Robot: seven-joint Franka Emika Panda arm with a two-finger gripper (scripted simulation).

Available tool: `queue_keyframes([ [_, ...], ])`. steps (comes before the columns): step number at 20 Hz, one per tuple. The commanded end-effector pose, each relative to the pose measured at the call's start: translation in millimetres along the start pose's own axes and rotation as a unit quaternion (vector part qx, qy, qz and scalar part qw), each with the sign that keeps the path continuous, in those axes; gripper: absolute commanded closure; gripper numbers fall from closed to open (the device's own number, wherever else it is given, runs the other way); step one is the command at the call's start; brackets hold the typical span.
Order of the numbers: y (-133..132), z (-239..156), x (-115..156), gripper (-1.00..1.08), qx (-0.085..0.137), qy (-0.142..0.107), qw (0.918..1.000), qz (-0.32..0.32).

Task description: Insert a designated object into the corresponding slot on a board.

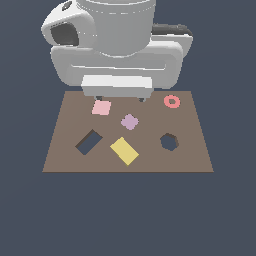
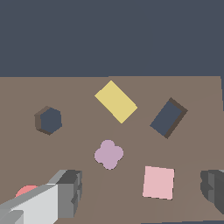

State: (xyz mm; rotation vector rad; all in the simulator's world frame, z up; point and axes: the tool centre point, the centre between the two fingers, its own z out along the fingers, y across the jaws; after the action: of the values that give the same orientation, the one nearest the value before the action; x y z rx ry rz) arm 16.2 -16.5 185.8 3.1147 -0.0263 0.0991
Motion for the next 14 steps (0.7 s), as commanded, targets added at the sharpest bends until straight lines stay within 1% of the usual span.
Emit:
queue_keyframes([
  [1,0,0,0,-0.92,0.0,0.0,1.0,0.0],
  [8,1,6,3,-0.92,0.001,-0.001,0.9999,-0.015],
  [14,3,20,10,-0.92,0.004,-0.003,0.9985,-0.054],
])
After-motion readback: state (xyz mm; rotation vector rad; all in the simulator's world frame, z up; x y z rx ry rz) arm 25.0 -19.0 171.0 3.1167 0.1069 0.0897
